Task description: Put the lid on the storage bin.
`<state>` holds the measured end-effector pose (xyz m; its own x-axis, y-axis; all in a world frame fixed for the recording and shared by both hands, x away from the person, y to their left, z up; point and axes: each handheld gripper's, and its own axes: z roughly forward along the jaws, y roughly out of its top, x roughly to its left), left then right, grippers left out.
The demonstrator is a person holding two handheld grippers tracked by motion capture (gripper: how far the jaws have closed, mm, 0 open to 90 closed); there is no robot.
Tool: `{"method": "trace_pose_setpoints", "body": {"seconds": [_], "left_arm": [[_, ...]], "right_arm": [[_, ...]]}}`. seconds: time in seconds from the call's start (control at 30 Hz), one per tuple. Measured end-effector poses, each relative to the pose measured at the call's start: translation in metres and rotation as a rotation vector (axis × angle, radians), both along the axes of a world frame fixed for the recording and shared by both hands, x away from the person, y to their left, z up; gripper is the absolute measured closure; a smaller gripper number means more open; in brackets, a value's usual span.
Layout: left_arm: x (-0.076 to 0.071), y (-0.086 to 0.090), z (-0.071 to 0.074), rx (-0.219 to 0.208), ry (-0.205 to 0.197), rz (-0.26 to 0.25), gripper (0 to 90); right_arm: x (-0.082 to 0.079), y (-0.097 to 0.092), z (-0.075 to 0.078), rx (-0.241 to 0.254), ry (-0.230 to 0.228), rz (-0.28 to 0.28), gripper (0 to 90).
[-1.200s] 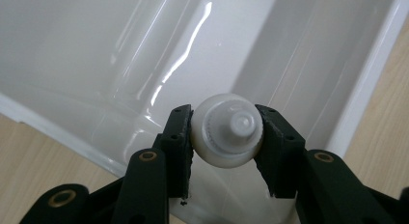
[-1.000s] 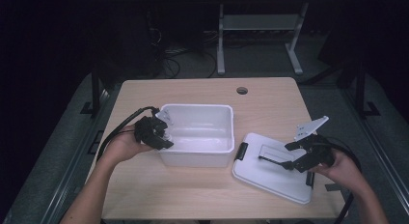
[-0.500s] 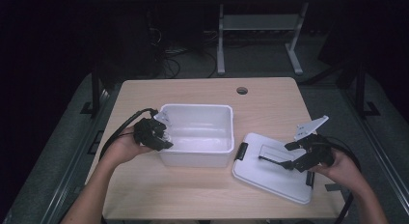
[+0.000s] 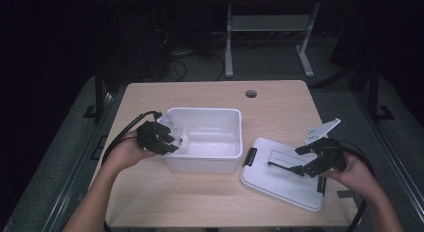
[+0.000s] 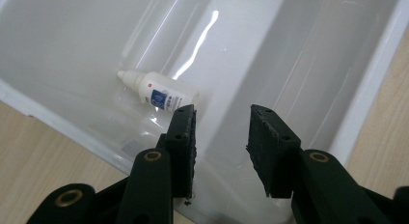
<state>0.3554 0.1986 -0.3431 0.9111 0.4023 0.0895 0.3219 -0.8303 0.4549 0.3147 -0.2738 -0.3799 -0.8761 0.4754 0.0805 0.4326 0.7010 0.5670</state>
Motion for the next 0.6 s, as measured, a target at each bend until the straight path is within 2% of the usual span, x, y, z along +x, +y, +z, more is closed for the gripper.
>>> {"method": "trace_pose_setpoints", "body": {"seconds": [0.6], "left_arm": [[-0.010, 0.004, 0.023, -0.010, -0.019, -0.015, 61.0]], "right_arm": [[0.001, 0.003, -0.002, -0.013, 0.005, 0.007, 27.4]]}}
